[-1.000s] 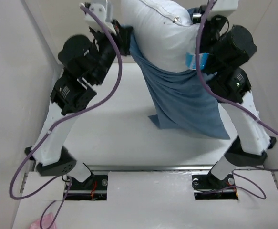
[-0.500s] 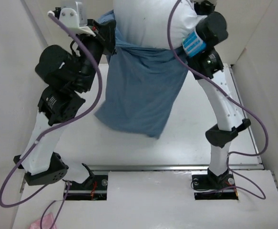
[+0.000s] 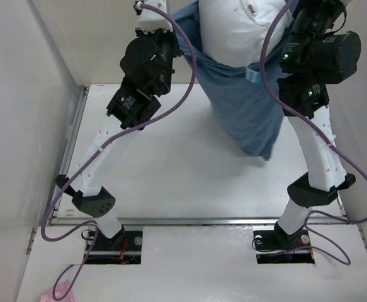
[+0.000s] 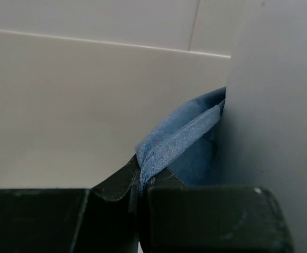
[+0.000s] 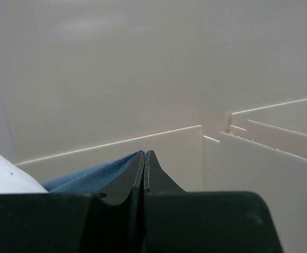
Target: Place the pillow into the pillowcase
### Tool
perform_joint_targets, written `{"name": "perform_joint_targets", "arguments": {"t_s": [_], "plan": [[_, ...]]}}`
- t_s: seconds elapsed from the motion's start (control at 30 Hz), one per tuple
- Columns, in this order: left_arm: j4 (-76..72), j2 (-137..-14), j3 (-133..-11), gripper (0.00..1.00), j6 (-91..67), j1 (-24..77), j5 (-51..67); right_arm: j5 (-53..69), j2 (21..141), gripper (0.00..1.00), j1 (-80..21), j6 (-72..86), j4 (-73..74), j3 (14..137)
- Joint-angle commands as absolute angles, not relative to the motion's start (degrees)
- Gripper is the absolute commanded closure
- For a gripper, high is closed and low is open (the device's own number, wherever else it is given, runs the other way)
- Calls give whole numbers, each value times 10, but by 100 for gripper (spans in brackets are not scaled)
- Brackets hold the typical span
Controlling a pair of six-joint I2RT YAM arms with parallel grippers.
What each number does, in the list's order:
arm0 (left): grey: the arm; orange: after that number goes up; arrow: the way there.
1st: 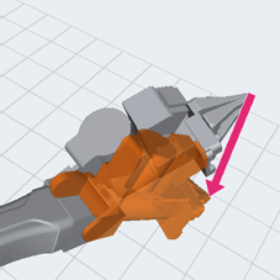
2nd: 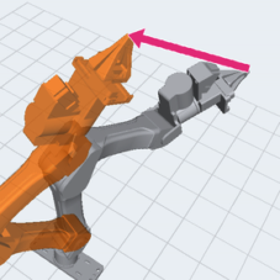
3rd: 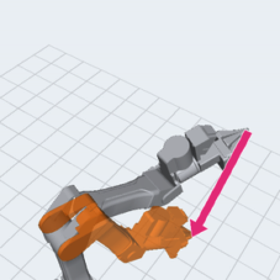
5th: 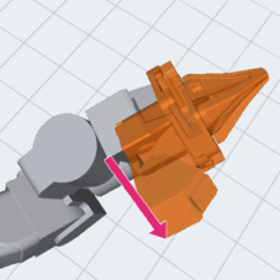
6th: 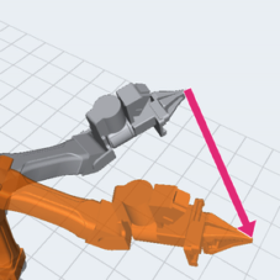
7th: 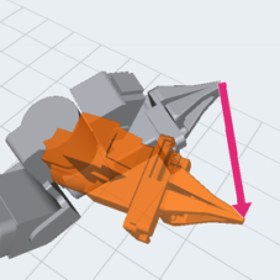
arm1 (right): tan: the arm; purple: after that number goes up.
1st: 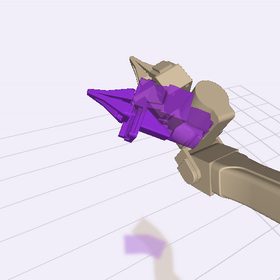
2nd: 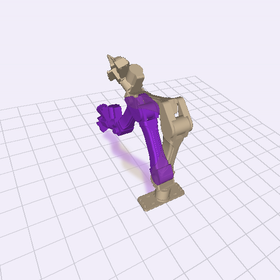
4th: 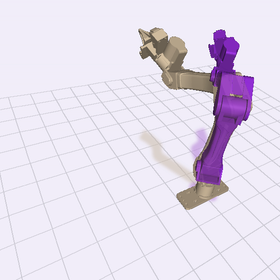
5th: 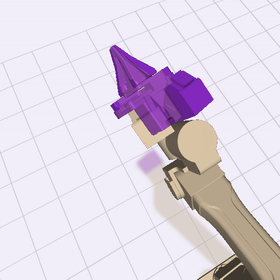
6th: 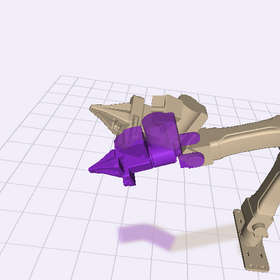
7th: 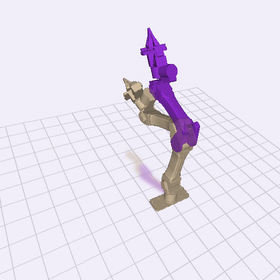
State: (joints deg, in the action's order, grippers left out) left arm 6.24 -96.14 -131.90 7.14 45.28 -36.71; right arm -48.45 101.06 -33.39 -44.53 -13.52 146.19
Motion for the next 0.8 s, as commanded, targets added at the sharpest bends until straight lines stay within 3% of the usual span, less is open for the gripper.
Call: {"name": "perform_joint_targets", "arguments": {"t_s": [0.0,0.17,0.27,0.3,0.4,0.43,0.47,0.6,0.63,0.7,0.73,0.77], "plan": [[-26,-879,-1288,100,50,396,-411,-435,967,100,-322,-435,-135,1454],[59,-880,-1248,100,-42,349,-356,-439,941,100,-327,-415,-99,1402],[77,-857,-1100,100,-124,323,-292,-388,883,100,-359,-345,-4,1247],[77,-850,-1053,100,-147,316,-274,-335,867,100,-380,-313,18,1150],[41,-818,-865,100,-220,308,-201,-213,821,100,-394,-149,66,1030],[34,-801,-823,100,-240,308,-188,-114,821,100,-394,-112,72,978],[16,-791,-744,100,-265,308,-160,-62,816,100,-394,-70,80,958],[33,-752,-624,100,-329,308,-131,111,840,100,-394,7,96,909],[51,-747,-612,97,-342,308,-138,133,845,100,-394,16,96,902],[134,-733,-597,77,-372,308,-162,156,858,100,-394,30,116,902],[167,-728,-590,44,-397,308,-192,156,865,100,-394,30,116,902],[196,-721,-590,30,-428,308,-206,131,865,100,-394,30,125,902]]}}
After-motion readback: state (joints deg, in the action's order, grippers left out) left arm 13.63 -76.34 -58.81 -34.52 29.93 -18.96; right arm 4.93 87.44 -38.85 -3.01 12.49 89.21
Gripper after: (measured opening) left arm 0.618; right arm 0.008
